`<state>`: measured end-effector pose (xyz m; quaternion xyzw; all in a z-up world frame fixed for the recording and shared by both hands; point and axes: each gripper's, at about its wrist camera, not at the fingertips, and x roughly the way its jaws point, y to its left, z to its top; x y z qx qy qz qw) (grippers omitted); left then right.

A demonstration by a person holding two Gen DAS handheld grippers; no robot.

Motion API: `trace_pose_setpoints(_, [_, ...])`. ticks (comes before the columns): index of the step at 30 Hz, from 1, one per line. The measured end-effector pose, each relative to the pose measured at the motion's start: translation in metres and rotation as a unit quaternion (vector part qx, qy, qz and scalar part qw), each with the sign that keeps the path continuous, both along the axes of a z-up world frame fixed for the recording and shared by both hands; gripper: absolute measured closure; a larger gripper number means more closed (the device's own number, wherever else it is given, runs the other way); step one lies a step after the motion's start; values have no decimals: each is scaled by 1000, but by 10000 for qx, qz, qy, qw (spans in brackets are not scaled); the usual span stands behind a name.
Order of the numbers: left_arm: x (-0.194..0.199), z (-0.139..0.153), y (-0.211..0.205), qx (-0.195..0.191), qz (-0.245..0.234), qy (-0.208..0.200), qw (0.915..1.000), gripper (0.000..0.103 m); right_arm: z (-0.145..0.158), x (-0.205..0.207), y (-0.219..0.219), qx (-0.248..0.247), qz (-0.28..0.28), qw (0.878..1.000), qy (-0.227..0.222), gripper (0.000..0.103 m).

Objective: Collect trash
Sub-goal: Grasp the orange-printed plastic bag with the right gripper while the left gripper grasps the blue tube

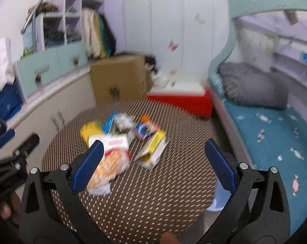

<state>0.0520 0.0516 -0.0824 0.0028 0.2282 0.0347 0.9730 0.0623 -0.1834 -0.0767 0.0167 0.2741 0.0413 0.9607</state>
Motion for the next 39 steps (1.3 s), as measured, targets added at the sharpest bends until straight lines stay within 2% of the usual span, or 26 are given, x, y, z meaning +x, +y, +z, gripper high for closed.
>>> trace_pose_setpoints(7, [23, -47, 25, 112, 163, 612, 9979, 4, -57, 42, 26, 48, 317, 9963, 794, 6])
trace_pose_setpoints(14, [54, -85, 25, 292, -143, 1105, 9933, 4, -83, 60, 40, 142, 470, 9928, 1097, 6])
trace_pose_setpoints(20, [92, -114, 17, 562, -505, 1580, 9845, 6, -96, 74, 47, 394, 586, 9888, 1312, 6])
trace_pose_setpoints(21, [99, -117, 18, 579, -547, 1657, 9830, 9, -98, 76, 48, 478, 605, 9878, 1350, 6])
trace_pose_setpoints(23, [108, -121, 19, 518, -666, 1830, 9795, 34, -100, 79, 52, 593, 654, 9862, 1397, 6])
trace_pose_setpoints(25, [118, -127, 20, 375, -780, 1990, 9762, 42, -103, 83, 57, 689, 685, 9848, 1437, 6])
trace_pose_setpoints(28, [125, -133, 16, 263, -1015, 2073, 9726, 63, -111, 95, 68, 850, 721, 9811, 1579, 7])
trace_pose_setpoints(29, [125, -133, 15, 200, -1086, 2081, 9718, 73, -114, 98, 70, 841, 709, 9808, 1612, 11])
trace_pose_setpoints(30, [125, -132, 13, 157, -1167, 2086, 9709, 80, -118, 102, 75, 814, 707, 9801, 1666, 24])
trace_pose_setpoints(31, [124, -132, 12, 177, -1178, 2090, 9706, 92, -120, 103, 76, 834, 743, 9792, 1696, 33])
trace_pose_setpoints(32, [123, -132, 11, 156, -1185, 2091, 9706, 92, -122, 103, 78, 907, 809, 9780, 1697, 36])
trace_pose_setpoints(33, [120, -133, 12, 72, -1198, 2084, 9707, 92, -120, 102, 78, 892, 825, 9787, 1652, 44])
trace_pose_setpoints(35, [115, -133, 14, -38, -1175, 2050, 9717, 94, -116, 95, 75, 939, 951, 9786, 1565, 49])
trace_pose_setpoints(36, [110, -132, 15, -97, -1149, 2029, 9724, 94, -114, 93, 71, 978, 982, 9780, 1560, 56])
trace_pose_setpoints(39, [99, -130, 16, -296, -1082, 1957, 9742, 95, -109, 85, 58, 1101, 1045, 9775, 1464, 57])
